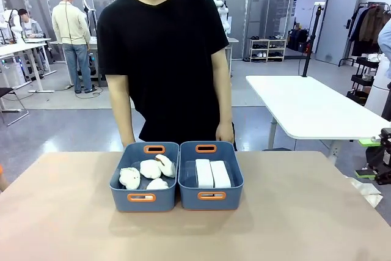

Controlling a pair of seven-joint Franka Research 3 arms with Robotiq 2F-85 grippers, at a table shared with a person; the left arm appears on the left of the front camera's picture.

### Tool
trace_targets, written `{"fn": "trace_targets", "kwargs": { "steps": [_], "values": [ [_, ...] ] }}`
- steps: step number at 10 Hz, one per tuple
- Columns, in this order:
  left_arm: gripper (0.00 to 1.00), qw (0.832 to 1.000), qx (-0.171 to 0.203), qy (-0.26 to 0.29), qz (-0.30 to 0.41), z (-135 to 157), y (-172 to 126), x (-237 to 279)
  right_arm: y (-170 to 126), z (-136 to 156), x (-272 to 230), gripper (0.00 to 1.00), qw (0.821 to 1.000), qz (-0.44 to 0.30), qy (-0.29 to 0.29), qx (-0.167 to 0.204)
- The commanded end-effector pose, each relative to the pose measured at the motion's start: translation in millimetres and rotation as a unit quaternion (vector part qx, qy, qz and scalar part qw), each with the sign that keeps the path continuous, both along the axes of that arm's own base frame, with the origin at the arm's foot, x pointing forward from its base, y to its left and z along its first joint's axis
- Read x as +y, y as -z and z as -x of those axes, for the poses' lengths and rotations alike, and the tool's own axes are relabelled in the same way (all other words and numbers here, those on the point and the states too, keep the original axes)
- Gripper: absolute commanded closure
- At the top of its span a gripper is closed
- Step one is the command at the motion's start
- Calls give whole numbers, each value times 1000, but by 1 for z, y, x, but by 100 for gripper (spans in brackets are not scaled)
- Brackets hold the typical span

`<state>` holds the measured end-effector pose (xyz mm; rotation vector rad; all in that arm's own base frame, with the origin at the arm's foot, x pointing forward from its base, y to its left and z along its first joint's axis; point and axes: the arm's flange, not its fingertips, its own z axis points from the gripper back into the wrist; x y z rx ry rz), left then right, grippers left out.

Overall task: Sort the digital clocks into the basket.
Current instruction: Pick up the Digital clock from the table and place it into the empty Plastic storage basket.

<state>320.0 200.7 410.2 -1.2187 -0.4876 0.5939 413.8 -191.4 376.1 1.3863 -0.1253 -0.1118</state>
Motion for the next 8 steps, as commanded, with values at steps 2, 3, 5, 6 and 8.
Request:
{"fn": "trace_targets", "kwargs": {
  "steps": [2,3,5,6,8],
  "values": [
    [0,1000,-8,0,11,-1,0,0,-4,2,2,0,1000,6,-8,-2],
    [0,1000,-8,0,11,-1,0,0,-4,2,2,0,1000,6,-8,-2],
    [0,1000,-8,0,11,-1,0,0,-4,2,2,0,1000,6,-8,-2],
    [0,1000,-8,0,11,-1,0,0,-4,2,2,0,1000,6,-8,-2],
    [0,1000,-8,0,11,-1,0,0,-4,2,2,0,1000,6,-8,-2]
  ]
}}
